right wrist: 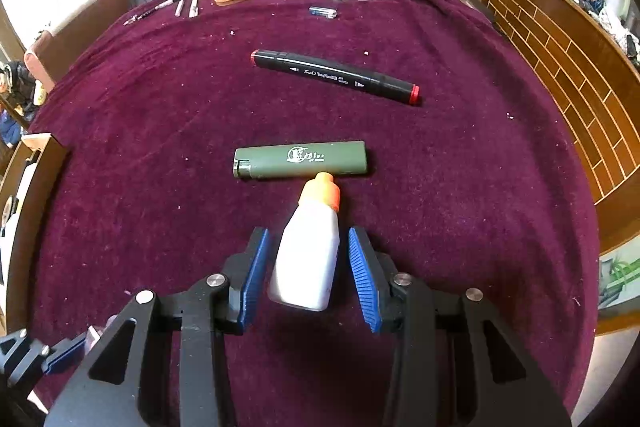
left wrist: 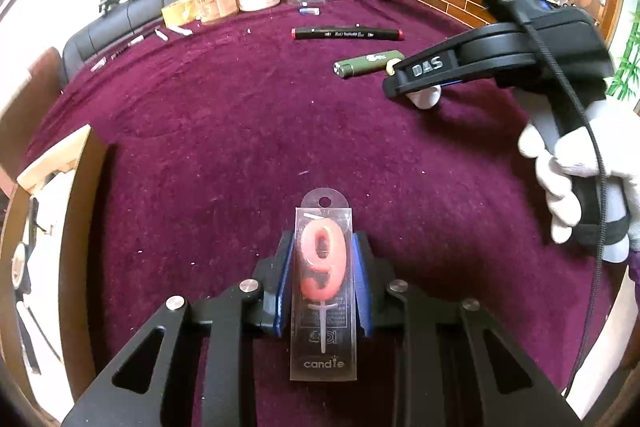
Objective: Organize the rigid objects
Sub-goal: 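Grasp the white orange-capped glue bottle with the right tool, then carry candle and glue bottle into the tray and open both tools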
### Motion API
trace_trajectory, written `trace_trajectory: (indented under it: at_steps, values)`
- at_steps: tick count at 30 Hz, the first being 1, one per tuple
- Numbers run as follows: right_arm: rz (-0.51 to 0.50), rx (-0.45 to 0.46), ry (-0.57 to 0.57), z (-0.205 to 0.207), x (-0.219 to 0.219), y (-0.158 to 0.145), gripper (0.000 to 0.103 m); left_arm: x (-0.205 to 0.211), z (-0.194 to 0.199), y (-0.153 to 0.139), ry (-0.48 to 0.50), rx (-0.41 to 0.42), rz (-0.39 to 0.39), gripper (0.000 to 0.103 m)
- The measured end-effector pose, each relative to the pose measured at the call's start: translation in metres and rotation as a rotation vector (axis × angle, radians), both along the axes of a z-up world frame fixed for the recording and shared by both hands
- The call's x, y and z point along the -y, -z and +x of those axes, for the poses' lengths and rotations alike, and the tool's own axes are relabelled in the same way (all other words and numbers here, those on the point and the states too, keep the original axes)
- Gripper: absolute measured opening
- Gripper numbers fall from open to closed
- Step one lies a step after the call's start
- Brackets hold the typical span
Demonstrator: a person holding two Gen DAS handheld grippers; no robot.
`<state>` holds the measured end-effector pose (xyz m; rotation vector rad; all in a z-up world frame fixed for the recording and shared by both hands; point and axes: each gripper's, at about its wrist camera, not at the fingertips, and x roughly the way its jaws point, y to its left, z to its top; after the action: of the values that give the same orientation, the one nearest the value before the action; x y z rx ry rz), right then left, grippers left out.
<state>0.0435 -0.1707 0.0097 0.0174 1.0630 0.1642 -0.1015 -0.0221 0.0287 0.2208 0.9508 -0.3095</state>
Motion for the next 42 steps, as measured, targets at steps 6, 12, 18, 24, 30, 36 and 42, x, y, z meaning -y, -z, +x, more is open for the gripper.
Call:
trace_trajectory:
  at_steps: [6, 12, 18, 24, 30, 36, 42]
  values:
    - [-0.013, 0.003, 0.026, -0.006, 0.0, -0.001, 0.024, -0.004, -0.016, -0.019, 0.003, 0.065, 0.005, 0.023]
    - [0.029, -0.004, 0.04, -0.021, 0.006, -0.003, 0.024, -0.016, -0.022, -0.03, -0.006, 0.084, -0.017, 0.023]
    - [0.042, 0.017, 0.021, -0.038, 0.001, -0.013, 0.024, -0.029, -0.03, -0.037, -0.015, 0.096, -0.04, 0.023]
    - [0.048, 0.048, -0.01, -0.057, -0.012, -0.029, 0.024, -0.045, -0.04, -0.04, -0.028, 0.107, -0.064, 0.023]
    - [0.055, 0.071, -0.052, -0.073, -0.034, -0.043, 0.024, -0.061, -0.045, -0.044, -0.045, 0.118, -0.085, 0.023]
    - [0.062, 0.086, -0.096, -0.084, -0.058, -0.052, 0.024, -0.079, -0.051, -0.046, -0.064, 0.122, -0.11, 0.023]
    - [0.081, 0.094, -0.134, -0.096, -0.078, -0.058, 0.024, -0.094, -0.058, -0.048, -0.071, 0.119, -0.138, 0.023]
